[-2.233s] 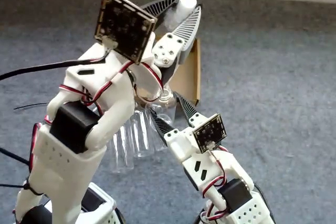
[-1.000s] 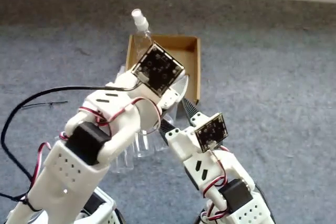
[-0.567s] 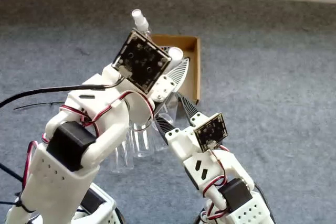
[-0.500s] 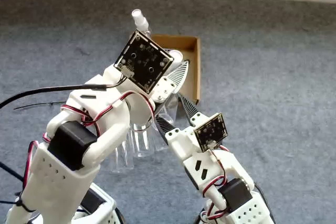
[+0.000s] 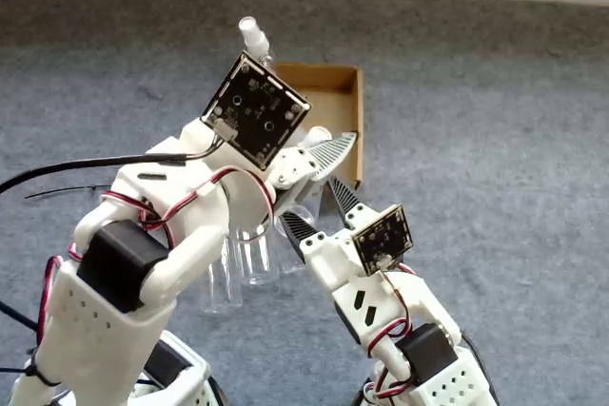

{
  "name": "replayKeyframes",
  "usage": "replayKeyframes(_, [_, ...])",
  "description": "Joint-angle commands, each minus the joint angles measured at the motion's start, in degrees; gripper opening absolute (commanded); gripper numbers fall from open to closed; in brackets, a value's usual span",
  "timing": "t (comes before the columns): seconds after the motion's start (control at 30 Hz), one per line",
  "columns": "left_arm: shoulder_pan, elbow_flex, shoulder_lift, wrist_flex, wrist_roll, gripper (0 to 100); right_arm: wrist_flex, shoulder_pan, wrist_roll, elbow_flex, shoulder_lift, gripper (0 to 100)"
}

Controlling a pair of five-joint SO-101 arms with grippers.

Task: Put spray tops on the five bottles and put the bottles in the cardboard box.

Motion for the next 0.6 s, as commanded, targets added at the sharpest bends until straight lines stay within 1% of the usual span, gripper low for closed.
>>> replayKeyframes(0.0, [-3.91,-2.33,0.13,-0.18,-0.26,16,-1.01,0.84,-0.44,-0.57,-0.66,0.3])
replayKeyframes(0.17, [-4.62,2.33,-0.4,-0.18,-3.52,16,-1.01,0.92,-0.44,-0.57,-0.66,0.3])
replayKeyframes(0.4, [-5.05,5.05,-0.4,-0.18,-3.96,15,-1.01,1.01,-0.44,-0.57,-0.66,0.3])
replayKeyframes(0.57, [-10.42,5.05,-0.4,-0.09,-3.96,15,-1.01,1.01,-0.44,-0.57,-0.75,0.3])
